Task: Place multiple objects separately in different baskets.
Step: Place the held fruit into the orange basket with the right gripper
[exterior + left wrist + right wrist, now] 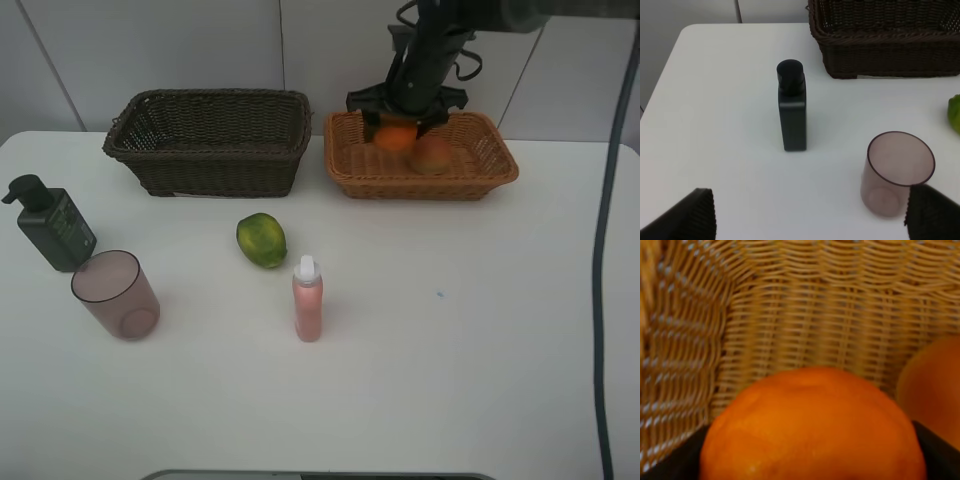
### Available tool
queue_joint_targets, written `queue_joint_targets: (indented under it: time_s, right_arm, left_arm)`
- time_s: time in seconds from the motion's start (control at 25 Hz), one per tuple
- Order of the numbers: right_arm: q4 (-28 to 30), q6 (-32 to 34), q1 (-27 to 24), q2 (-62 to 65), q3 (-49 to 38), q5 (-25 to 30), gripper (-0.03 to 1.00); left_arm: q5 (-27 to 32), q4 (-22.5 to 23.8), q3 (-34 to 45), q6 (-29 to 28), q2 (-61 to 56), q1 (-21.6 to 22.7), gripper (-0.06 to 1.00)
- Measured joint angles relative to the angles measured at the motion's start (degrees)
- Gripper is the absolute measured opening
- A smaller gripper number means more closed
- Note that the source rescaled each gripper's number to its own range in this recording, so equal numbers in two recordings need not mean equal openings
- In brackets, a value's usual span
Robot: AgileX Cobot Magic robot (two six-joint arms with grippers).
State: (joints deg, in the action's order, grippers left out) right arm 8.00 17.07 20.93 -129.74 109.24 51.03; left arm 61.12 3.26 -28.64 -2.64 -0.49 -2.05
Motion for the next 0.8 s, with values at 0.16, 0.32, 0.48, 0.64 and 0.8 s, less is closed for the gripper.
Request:
queue_joint_targets:
  time_s: [0.16,0.32,0.48,0.64,0.8]
  right_arm:
    - [0.3,0.0,-0.6,-1.7,0.0,-2.6,0.61]
    - [0.3,0.0,-0.7,-2.9,0.0,-4.4,0.61]
    - [0.5,0.0,-0.7,-3.7,0.0,-5.0,0.61]
    - [0.5,0.0,-0.7,-3.7,0.0,-6.5,0.61]
    - [0.5,0.0,-0.7,-3.7,0.1,-6.9,0.73]
  left_arm:
    - [0.0,0.0,0.0,0.0,0.0,0.0,0.98]
    - [0.0,0.0,0.0,0.0,0.0,0.0,0.98]
    - [0.0,0.0,0.0,0.0,0.0,0.0,0.98]
    - [0.0,0.0,0.0,0.0,0.0,0.0,0.98]
    - [0.0,0.0,0.0,0.0,0.0,0.0,0.98]
